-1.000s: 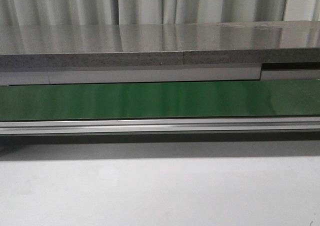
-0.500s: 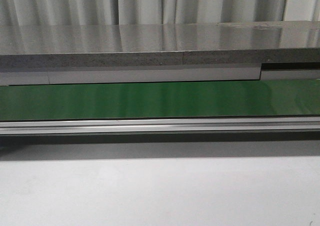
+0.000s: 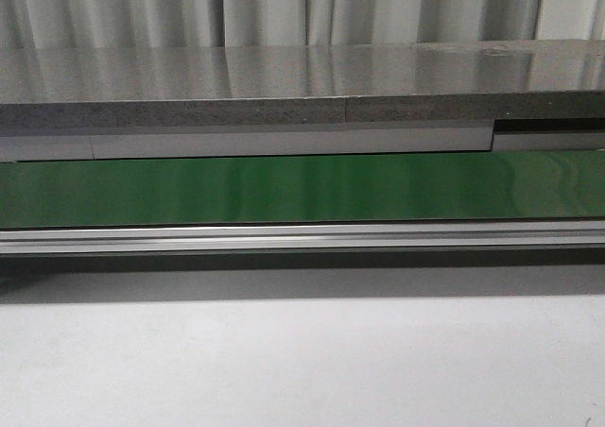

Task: Move button from left to right

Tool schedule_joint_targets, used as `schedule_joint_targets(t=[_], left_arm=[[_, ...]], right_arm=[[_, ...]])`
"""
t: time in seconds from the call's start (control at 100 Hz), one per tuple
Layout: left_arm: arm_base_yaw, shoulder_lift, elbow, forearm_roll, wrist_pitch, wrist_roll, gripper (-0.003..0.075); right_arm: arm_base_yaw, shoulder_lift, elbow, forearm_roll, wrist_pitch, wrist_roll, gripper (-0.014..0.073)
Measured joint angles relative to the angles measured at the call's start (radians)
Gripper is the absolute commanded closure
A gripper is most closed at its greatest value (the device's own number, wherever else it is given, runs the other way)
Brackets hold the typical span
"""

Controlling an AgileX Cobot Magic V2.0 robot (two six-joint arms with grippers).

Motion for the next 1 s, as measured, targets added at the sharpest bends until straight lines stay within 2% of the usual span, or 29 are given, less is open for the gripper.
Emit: schedule_joint_targets(t=[0.27,0.44,1.0], left_arm=[[0.0,0.0,0.0,0.0,0.0,0.0,0.0739],[0.0,0.0,0.0,0.0,0.0,0.0,0.0739],[0.0,0.0,0.0,0.0,0.0,0.0,0.0739]], right_arm=[[0.177,-0.245,0.261,0.012,-0.149,0.0,0.0127],[0.251,-0.413,0.428,0.016,-0.222,0.0,0.0127],[0.271,-1.012,0.828,0.046,-0.242,0.0,0.0128]])
